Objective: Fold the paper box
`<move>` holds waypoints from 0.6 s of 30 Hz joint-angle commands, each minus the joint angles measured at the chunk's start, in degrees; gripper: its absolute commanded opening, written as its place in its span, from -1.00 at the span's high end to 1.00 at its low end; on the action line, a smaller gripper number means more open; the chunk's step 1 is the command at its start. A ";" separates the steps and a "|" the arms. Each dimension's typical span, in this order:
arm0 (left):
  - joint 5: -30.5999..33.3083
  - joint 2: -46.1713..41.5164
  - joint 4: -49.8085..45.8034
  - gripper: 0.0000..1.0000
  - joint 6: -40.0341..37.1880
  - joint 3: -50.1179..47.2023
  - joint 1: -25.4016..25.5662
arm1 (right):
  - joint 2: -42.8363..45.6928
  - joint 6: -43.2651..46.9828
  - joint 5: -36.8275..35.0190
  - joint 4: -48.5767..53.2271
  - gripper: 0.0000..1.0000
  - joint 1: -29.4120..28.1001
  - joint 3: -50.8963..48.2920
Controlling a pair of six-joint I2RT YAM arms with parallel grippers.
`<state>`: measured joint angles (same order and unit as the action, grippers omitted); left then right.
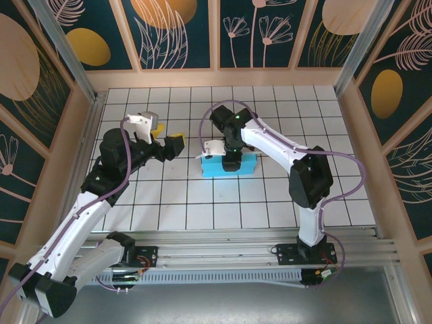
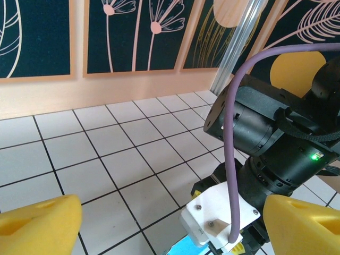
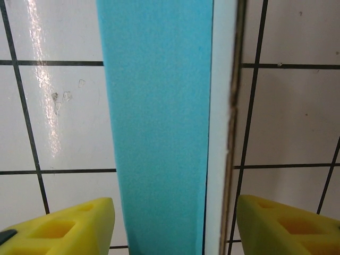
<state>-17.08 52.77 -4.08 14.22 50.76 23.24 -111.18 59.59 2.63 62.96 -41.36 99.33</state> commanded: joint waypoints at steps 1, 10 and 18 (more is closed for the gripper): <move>0.60 0.68 1.43 -0.77 0.20 -0.51 -0.04 | 1.30 -0.33 1.77 0.77 -0.31 -0.54 2.43; 1.47 4.12 -5.74 -0.70 0.56 2.62 -0.04 | 11.24 -8.45 13.05 -6.09 -0.37 1.88 2.00; -0.29 10.25 -15.99 -0.30 4.04 7.26 -0.04 | 36.49 -54.11 25.73 -37.65 -0.06 25.11 -28.38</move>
<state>-16.03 61.19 -14.79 16.73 55.68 23.24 -79.15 26.06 20.47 35.99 -22.44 78.19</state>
